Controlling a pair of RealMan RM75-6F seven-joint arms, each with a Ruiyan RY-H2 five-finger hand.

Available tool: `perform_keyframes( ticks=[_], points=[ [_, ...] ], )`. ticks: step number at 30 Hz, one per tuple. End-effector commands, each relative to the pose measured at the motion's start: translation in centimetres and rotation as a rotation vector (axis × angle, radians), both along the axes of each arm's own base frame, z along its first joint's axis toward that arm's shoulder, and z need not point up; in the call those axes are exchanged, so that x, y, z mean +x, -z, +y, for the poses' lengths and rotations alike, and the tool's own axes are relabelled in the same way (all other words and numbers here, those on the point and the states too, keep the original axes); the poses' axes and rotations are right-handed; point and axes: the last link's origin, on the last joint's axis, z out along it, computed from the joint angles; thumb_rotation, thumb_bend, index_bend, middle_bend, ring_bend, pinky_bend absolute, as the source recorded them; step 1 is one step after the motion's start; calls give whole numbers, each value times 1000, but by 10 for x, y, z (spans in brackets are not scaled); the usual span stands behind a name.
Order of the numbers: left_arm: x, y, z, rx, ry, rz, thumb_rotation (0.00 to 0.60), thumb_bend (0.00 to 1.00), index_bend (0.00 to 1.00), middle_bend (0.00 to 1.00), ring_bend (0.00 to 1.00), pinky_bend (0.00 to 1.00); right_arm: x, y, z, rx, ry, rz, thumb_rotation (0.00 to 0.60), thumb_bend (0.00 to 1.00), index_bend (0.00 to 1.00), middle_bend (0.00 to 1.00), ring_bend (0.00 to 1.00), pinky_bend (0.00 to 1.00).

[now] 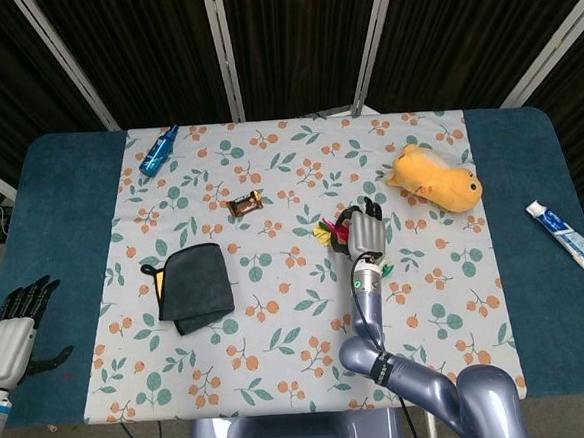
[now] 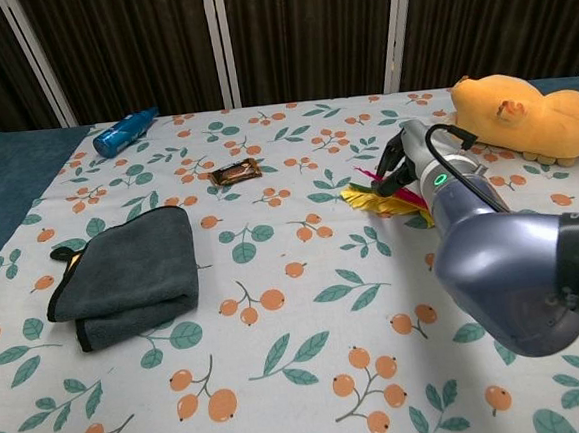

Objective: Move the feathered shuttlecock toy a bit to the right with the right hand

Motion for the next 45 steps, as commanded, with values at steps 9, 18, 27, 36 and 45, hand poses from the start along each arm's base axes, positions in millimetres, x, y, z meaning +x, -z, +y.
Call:
perform_keyframes(
  ticks=[9,18,27,36,45],
  points=[
    [0,0,0,-5,-5,-9,600,240,0,0,0,0,-1,3,0,-3,-1,-5,600,342,589,341,49,0],
    [1,1,1,-10,-7,-12,600,239,0,0,0,0,0,4,0,-4,0,-19,600,370,603,353,56,0],
    [0,1,1,-12,-11,-12,600,239,0,0,0,0,10,-5,-1,-29,-36,-42,600,379,606,356,56,0],
    [-1,2,1,-15,-15,-4,600,239,0,0,0,0,21,-44,-2,-116,-80,-72,600,378,618,372,56,0],
    [1,3,1,-25,-19,0,600,239,0,0,0,0,11,-103,19,-184,-34,-199,600,381,625,377,56,0]
  ],
)
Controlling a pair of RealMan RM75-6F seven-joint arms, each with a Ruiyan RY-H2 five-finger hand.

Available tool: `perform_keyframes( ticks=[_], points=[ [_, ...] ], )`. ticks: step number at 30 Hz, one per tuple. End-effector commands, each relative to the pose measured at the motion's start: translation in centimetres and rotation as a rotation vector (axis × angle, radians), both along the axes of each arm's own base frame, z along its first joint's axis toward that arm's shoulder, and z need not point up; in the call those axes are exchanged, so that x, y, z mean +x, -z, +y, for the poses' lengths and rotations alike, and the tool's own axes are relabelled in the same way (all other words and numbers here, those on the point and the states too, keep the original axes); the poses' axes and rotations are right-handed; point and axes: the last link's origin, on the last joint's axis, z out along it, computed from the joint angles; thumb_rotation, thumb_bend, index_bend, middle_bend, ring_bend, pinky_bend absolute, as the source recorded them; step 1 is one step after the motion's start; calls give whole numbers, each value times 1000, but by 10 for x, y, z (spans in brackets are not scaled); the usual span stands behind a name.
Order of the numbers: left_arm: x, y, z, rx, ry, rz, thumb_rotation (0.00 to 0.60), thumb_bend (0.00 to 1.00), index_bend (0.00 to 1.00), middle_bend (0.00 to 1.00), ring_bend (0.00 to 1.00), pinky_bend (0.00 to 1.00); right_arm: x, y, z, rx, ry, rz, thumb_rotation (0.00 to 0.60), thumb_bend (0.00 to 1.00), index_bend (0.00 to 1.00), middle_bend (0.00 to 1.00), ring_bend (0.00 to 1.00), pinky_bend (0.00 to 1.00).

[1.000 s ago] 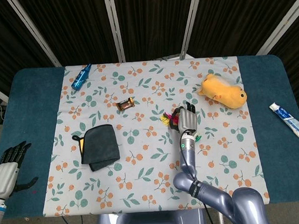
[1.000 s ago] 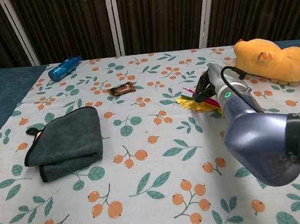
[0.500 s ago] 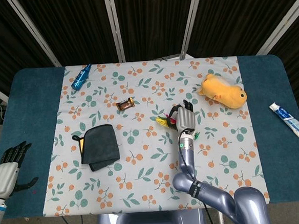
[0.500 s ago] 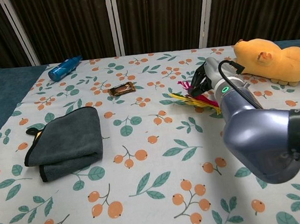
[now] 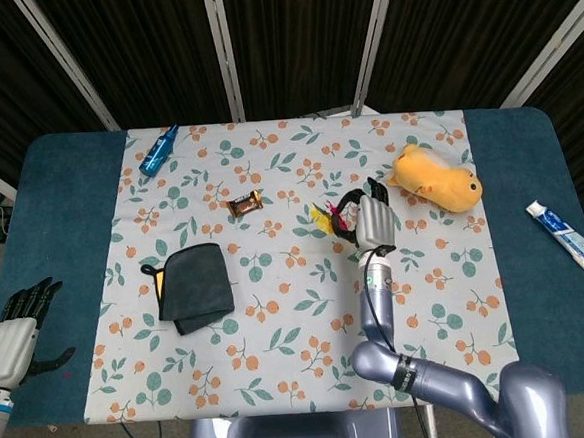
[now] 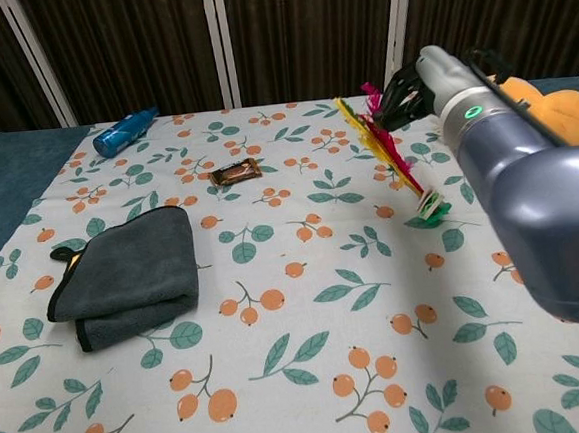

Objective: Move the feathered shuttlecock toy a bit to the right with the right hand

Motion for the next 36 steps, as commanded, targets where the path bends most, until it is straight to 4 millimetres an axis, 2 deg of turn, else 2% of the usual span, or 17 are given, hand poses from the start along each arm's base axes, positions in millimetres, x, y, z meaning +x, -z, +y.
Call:
perform_keyframes(
  ticks=[1,6,12,24,36],
  points=[
    [1,2,0,-4,-1,-1,600,239,0,0,0,0,-17,-42,13,-48,52,-64,600,382,626,378,56,0],
    [2,3,2,-1,-5,8,600,239,0,0,0,0,-27,-77,42,-53,85,-186,600,384,631,383,56,0],
    [4,6,1,-8,-10,11,600,239,0,0,0,0,-34,-97,69,-42,88,-227,600,387,631,385,56,0],
    [3,5,-2,-8,-20,14,600,238,0,0,0,0,-53,-93,104,-17,113,-231,600,387,632,385,56,0],
    [2,4,-4,-8,-30,12,600,239,0,0,0,0,-69,-91,112,-17,147,-245,600,389,632,386,56,0]
  ],
)
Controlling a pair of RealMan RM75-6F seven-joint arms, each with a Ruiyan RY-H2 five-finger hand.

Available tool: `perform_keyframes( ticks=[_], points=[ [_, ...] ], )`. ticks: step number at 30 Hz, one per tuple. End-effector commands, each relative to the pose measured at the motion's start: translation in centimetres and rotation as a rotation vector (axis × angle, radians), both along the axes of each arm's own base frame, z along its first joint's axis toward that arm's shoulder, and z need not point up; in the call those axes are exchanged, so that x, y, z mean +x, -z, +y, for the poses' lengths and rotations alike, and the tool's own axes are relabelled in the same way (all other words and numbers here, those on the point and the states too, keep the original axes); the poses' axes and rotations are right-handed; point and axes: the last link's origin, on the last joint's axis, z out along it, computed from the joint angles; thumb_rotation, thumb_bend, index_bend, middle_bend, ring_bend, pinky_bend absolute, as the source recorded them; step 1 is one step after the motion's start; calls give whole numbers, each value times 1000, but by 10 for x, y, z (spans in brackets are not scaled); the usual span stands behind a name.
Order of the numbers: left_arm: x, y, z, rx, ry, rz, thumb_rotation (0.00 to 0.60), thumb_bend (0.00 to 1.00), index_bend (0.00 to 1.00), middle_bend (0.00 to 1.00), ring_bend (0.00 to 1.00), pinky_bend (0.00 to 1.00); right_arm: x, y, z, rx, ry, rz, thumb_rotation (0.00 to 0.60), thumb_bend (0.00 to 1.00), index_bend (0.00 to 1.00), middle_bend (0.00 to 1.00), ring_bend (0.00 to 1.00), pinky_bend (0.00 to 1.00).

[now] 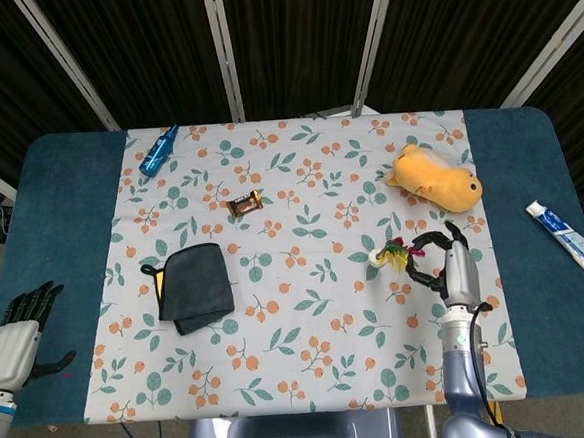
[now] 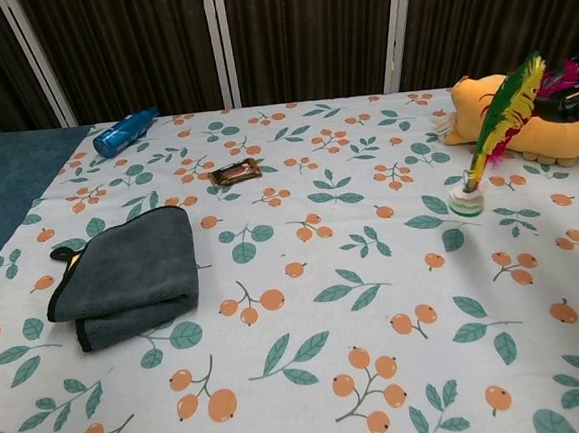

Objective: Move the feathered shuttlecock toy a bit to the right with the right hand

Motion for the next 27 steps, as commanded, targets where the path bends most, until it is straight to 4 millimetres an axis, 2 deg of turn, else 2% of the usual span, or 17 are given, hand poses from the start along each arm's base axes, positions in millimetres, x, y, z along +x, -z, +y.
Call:
perform_keyframes(
  ticks=[1,15,27],
  points=[
    [0,0,0,-2,-1,0,600,239,0,0,0,0,-2,1,0,5,7,-2,600,389,632,386,56,0],
    [1,0,-1,-10,-1,-9,600,239,0,0,0,0,-21,9,0,24,73,-18,600,389,632,386,56,0],
    [1,0,-1,-13,0,-9,600,239,0,0,0,0,-26,12,2,28,87,-33,600,389,632,386,56,0]
  ],
)
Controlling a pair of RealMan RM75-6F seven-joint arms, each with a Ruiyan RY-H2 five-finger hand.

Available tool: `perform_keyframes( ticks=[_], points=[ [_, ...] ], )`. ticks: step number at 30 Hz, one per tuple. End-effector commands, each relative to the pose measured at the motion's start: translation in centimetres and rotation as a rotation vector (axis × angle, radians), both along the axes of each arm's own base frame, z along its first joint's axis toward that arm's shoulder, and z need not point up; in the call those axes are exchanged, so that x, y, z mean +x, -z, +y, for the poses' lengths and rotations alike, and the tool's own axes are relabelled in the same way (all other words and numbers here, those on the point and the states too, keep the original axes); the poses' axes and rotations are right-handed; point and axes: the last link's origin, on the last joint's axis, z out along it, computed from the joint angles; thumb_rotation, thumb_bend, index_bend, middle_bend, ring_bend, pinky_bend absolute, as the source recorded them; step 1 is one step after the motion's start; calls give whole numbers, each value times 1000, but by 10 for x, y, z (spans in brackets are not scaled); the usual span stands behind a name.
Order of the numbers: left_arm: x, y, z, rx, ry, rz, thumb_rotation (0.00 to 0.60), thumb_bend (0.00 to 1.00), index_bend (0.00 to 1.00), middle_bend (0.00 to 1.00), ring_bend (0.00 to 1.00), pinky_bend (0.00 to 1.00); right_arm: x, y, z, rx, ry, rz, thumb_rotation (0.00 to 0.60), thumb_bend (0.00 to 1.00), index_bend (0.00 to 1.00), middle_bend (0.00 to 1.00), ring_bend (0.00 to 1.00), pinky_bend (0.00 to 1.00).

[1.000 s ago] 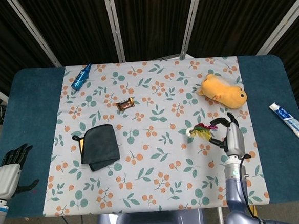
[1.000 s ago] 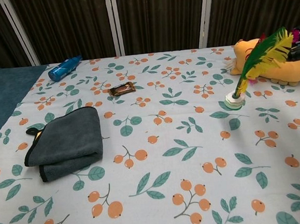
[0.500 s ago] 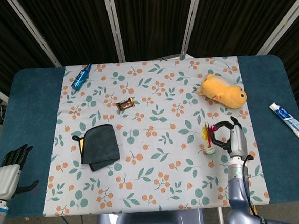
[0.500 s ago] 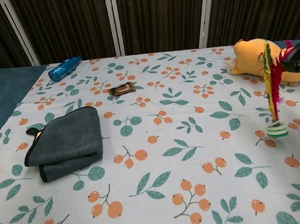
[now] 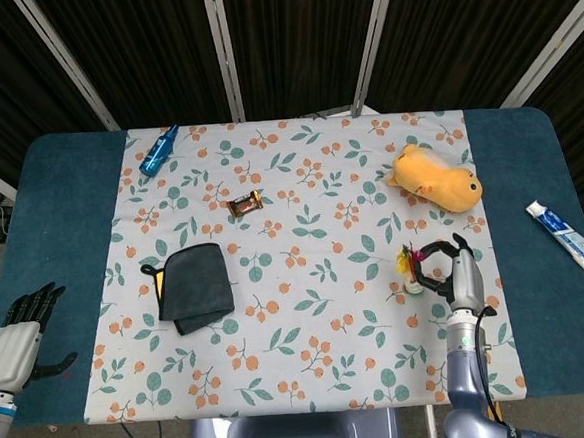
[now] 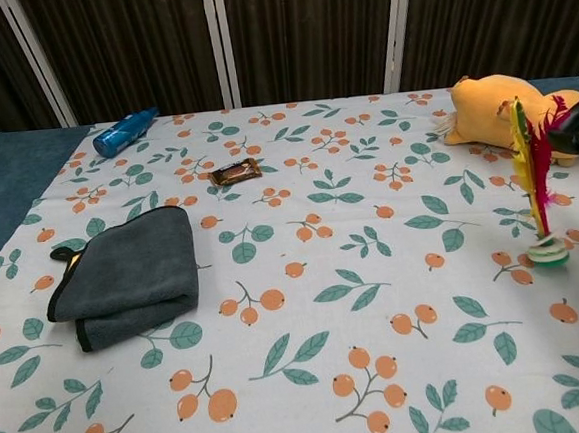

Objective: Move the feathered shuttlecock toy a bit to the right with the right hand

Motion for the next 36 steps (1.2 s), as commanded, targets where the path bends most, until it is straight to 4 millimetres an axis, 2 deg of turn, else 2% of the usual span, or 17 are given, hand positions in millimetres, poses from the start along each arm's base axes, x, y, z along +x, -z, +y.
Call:
perform_keyframes(
  ticks=[1,22,36],
  points=[
    [0,0,0,-1,0,0,600,239,0,0,0,0,-2,1,1,4,7,-2,600,389,632,386,56,0],
    [0,0,0,-3,-3,-2,600,239,0,0,0,0,-4,-3,1,-18,14,-6,600,391,632,386,57,0],
    [0,0,0,-7,-7,-3,600,239,0,0,0,0,-15,4,3,7,53,-11,600,392,632,386,57,0]
  ],
)
